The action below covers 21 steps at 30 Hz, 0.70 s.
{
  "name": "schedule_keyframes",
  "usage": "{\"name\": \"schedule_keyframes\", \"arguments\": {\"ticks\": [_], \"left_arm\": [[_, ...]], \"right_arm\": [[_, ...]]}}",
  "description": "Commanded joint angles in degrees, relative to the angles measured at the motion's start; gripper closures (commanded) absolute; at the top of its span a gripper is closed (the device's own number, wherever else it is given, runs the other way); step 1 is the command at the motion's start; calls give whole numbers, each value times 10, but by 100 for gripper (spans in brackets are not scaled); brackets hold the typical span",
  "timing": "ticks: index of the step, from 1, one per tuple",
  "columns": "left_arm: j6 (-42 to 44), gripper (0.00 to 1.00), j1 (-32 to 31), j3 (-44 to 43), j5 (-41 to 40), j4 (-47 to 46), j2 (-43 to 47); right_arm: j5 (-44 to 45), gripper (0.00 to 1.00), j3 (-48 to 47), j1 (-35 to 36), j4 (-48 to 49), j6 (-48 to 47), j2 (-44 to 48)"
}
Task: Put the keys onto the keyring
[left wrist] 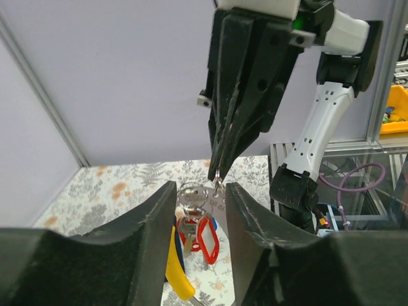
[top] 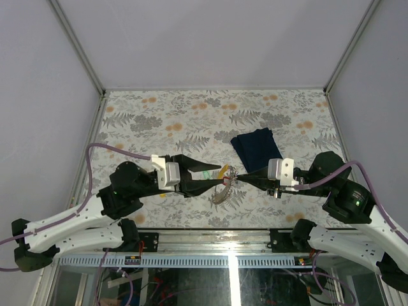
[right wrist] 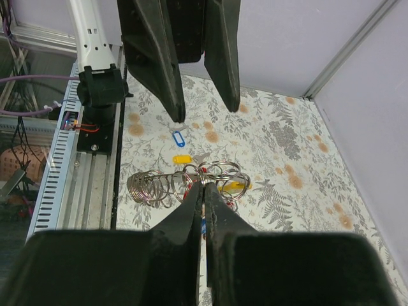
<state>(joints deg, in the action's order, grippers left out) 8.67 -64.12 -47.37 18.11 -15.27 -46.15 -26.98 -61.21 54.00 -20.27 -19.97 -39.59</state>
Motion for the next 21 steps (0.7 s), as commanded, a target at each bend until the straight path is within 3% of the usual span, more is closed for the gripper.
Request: {"name": "schedule_keyframes", "arguments": {"ticks": [1,8,21], "left_arm": [[28,67,0,-32,70,16,-5],[27,71,0,-37,94,29,-25],[18,71,0,-53,69,33,-53]], "right_arm": [[-6,100,-15,0,43,-6,-1],[10,100,-12,0,58,-2,-2],[8,100,-7,0,67,2,0]]}}
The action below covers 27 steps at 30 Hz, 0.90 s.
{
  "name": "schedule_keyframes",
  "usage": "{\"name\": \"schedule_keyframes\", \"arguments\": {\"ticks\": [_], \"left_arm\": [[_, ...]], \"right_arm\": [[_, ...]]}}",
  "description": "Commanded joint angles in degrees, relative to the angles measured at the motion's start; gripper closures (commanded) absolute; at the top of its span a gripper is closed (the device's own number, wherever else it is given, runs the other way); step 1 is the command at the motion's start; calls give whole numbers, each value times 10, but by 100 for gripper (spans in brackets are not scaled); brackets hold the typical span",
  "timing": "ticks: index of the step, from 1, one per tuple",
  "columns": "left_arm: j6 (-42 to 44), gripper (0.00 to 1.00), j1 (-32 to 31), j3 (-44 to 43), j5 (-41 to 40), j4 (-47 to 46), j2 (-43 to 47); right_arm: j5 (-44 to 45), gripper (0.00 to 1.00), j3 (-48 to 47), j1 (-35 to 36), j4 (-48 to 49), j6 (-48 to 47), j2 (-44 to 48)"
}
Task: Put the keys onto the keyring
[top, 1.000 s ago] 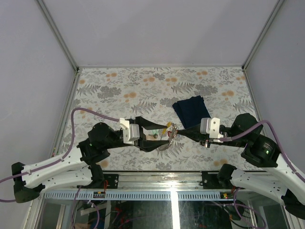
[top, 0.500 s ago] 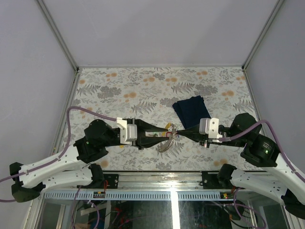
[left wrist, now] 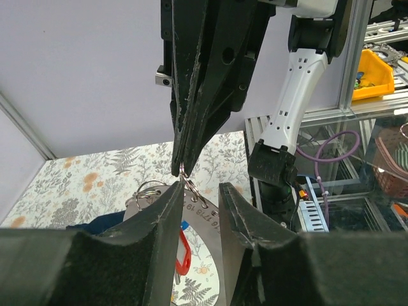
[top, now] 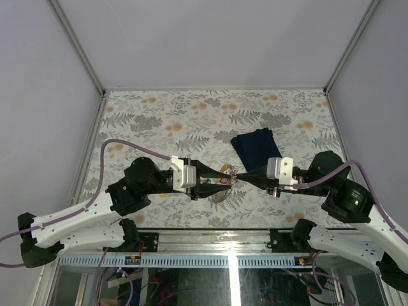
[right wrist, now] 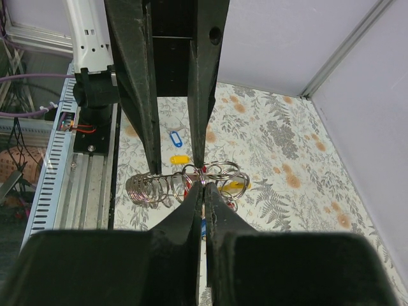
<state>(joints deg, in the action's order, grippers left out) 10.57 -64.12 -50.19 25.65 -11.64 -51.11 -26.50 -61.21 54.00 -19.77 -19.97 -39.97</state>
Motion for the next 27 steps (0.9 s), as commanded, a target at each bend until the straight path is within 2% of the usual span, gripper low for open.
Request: {"name": "schedule_keyframes", "arguments": {"ticks": [1,8,20,22,24,27], "left_arm": [[-3,71,0,-25,-9,-3,-5],[-5,72,0,-27,-36,-1,-11],[-5,87,0,-41,-54,10,-21],[0,90,0,-45,-47,14,-22],[18,99,0,-51,-26,28,-24],[55,100,0,-61,18,66,-24]], "right_arm": [[3,100,-7,0,63,2,4],[-2,100,-6,0,65,5,4],[-17,100,0,0,60,11,2],[-19,100,2,0,61,15,2],[-20,100,3,0,63,20,4],[-21,100,5,-1,66,30,9]]}}
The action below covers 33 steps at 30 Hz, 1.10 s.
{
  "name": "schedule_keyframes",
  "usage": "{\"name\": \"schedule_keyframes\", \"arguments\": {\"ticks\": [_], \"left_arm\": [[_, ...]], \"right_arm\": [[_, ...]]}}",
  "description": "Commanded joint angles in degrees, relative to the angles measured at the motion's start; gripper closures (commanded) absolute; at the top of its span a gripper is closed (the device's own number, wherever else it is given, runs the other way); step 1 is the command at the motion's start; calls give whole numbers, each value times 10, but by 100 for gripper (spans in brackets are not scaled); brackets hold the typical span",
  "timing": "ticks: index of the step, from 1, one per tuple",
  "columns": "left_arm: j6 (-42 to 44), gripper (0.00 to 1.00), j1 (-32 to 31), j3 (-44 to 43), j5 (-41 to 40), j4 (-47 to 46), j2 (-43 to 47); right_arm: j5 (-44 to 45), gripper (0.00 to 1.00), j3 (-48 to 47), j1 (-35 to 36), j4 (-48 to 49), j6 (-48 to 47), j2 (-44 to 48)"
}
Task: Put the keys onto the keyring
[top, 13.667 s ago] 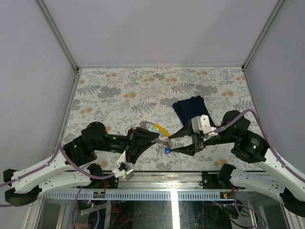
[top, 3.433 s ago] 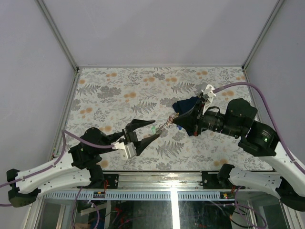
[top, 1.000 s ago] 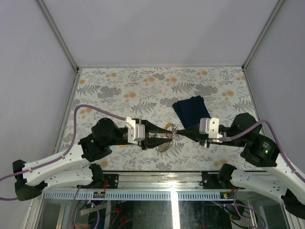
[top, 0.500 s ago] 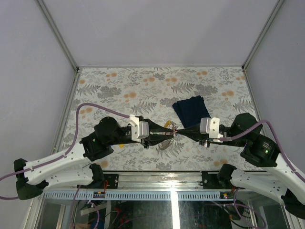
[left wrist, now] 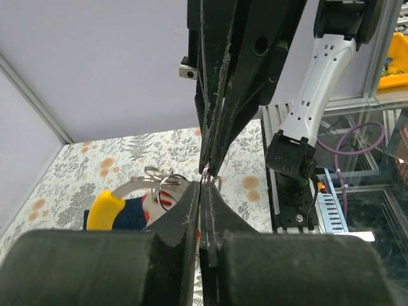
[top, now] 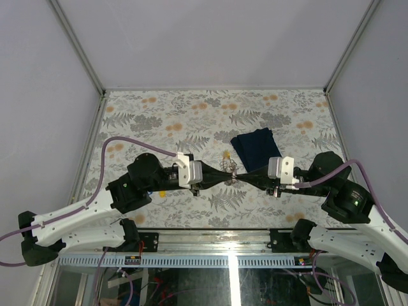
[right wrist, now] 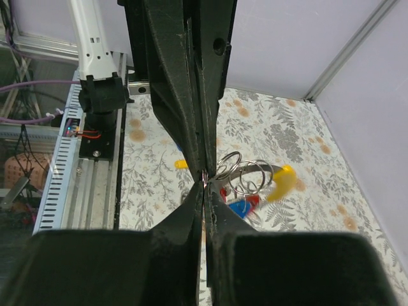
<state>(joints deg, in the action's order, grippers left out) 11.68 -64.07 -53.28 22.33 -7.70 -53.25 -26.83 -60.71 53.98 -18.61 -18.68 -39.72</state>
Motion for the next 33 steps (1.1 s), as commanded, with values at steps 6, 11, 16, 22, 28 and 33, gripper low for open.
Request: {"name": "schedule_keyframes", "arguments": {"ticks": [6,11,16,22,28,33], "left_arm": [[96,100,0,-48,88,87,0],[120,100,-1,-43,91,91,12],[123,100,-1,-32,100,75,21],[124,100,-1,-32,105,76,22],[126,100,0,-31,107,75,23],[132,74,0,-24,122,69,32]], "right_arm": [[-31,100,1,0,53,36,14],[-34,100,5,0,54,50,24],[-36,99,19,0,66,66,33],[-45,97,36,0,80,82,39],[-48,100,30,0,78,86,30],[-17,100,25,0,80,84,29]]}}
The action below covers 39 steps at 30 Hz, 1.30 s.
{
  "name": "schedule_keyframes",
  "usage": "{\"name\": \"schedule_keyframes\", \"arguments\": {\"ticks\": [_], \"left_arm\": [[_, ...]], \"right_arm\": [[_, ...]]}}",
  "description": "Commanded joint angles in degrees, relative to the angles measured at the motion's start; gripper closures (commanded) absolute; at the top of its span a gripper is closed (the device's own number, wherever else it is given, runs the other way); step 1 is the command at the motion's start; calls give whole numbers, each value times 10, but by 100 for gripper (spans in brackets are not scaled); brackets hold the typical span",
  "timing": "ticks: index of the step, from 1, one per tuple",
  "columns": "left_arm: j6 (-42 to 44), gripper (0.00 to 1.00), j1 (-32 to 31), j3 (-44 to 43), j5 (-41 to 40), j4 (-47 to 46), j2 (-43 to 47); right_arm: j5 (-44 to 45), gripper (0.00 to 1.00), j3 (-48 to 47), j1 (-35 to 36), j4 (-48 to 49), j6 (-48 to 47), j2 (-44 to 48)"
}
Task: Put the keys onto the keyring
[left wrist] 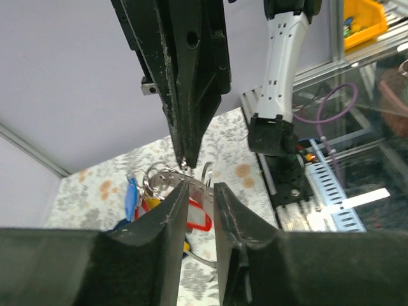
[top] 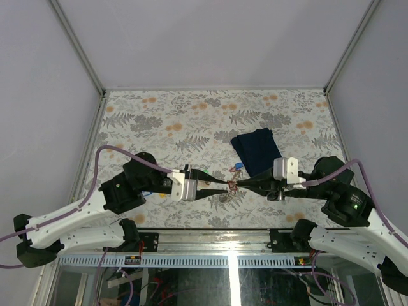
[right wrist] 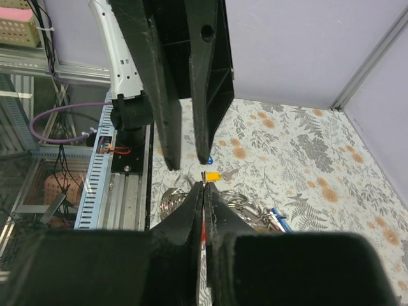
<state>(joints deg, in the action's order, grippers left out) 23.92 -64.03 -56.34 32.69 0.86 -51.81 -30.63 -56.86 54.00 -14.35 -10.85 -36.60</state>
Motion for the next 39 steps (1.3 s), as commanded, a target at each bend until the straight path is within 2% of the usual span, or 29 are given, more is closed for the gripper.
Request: {"name": "schedule_keyframes", "arguments": {"ticks": [1,5,8,13,17,19,21,24,25,33,39], "left_arm": [[10,69,-1,10,26,-21,22],[-9,52,0,25,40,-52,37],[-66,42,-1,35,-5,-93,38],[-160,41,-1,50,-74,-149,38],[-227,43,0,64,-113,-193,42],[-260,47,0,70,-144,-207,47],[-301,55,0,77,-183,-223,50],[-336,71,0,96,-198,-263,56],[-342,73,-1,104,-194,-278,60],[-345,72,-1,131,-144,-352,67],[-335,69,-1,117,-121,-352,56]], "right_arm": [[23,100,-12,0,42,3,0],[23,100,-3,-1,53,-13,7],[21,100,-3,0,56,-26,7],[12,100,4,-1,79,-37,8],[7,100,23,0,122,-26,11],[11,100,33,0,142,-15,13],[16,100,45,0,170,1,18],[20,100,72,0,230,35,24],[23,100,79,0,251,48,25],[41,100,130,0,425,139,21],[35,100,150,0,498,164,14]]}}
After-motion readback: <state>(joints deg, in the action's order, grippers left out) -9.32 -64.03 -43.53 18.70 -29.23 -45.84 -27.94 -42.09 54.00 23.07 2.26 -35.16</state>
